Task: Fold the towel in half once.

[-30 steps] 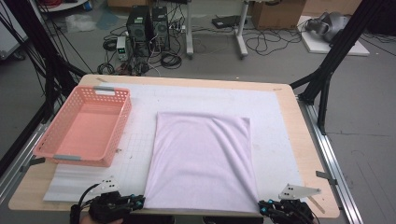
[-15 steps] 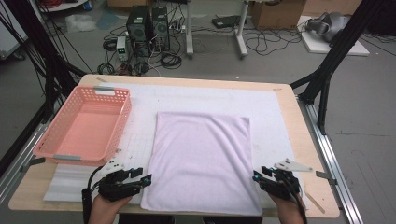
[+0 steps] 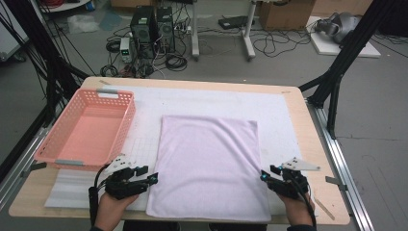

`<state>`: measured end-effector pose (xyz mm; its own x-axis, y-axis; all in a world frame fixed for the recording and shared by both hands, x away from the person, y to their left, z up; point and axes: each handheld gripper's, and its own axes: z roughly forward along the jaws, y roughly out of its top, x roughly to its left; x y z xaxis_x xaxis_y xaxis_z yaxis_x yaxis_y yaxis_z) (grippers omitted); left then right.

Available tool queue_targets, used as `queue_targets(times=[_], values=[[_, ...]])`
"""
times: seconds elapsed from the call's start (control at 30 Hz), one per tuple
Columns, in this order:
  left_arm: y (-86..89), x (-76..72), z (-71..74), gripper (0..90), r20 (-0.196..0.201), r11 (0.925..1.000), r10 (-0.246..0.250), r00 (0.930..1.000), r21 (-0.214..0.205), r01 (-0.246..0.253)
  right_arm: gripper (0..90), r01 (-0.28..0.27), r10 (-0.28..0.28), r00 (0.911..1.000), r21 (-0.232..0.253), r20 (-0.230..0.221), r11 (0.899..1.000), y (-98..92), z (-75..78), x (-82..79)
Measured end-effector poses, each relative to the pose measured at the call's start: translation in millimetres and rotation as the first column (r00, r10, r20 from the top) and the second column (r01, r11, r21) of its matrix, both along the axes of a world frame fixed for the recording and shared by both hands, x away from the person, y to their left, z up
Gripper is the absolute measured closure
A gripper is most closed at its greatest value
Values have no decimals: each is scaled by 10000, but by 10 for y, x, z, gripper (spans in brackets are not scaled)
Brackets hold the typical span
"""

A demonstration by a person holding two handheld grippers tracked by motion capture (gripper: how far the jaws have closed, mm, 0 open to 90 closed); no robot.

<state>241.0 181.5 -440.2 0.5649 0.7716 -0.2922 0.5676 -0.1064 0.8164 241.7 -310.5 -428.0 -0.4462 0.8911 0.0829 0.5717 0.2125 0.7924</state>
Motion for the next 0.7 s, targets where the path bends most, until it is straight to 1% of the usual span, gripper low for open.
queue_targets(times=[0.07, 0.1, 0.17, 0.23, 0.3, 0.37, 0.43, 0.47, 0.5, 0.57, 0.63, 0.7], values=[[-3, 51, 5, 458, 69, 10000, 18, 10000, 4, -18, 494, 276, -294, 9985, 391, 461, 9989, -78, 45, 81], [-4, 75, 7, 457, 79, 10000, 49, 10000, -10, -49, 491, 400, -432, 9975, 582, 557, 9975, -110, 53, 138], [3, 128, 10, 456, 124, 10000, 91, 9999, -23, -91, 490, 511, -546, 9968, 611, 577, 9968, -162, 49, 282], [7, 185, 10, 454, 128, 9999, 114, 9999, -60, -113, 483, 561, -579, 9976, 489, 371, 9972, -179, 19, 455], [11, 243, 9, 451, 110, 9999, 143, 9998, -57, -142, 481, 460, -467, 9986, 295, 233, 9985, -186, -28, 660], [16, 298, 8, 449, 140, 9998, 173, 9998, -90, -172, 470, 478, -478, 9988, -55, 49, 9988, -182, -71, 861], [19, 354, 13, 449, 161, 9997, 197, 9997, -138, -194, 472, 233, -238, 9993, -170, -291, 9996, -166, -105, 1055], [22, 382, 15, 449, 186, 9997, 219, 9996, -109, -217, 472, 202, -213, 9988, -244, -430, 9995, -153, -117, 1148], [21, 410, 16, 449, 194, 9996, 261, 9995, -130, -259, 473, 219, -232, 9988, -299, -430, 9993, -141, -125, 1234], [14, 466, 16, 448, 182, 9995, 287, 9994, -143, -285, 476, 377, -389, 9983, -279, -437, 9989, -128, -127, 1397], [5, 520, 12, 448, 179, 9995, 294, 9994, -131, -292, 493, 563, -565, 9978, -50, -353, 9984, -119, -133, 1547], [-4, 569, 8, 448, 168, 9995, 299, 9994, -97, -297, 512, 674, -677, 9965, -64, -491, 9977, -93, -160, 1694]])
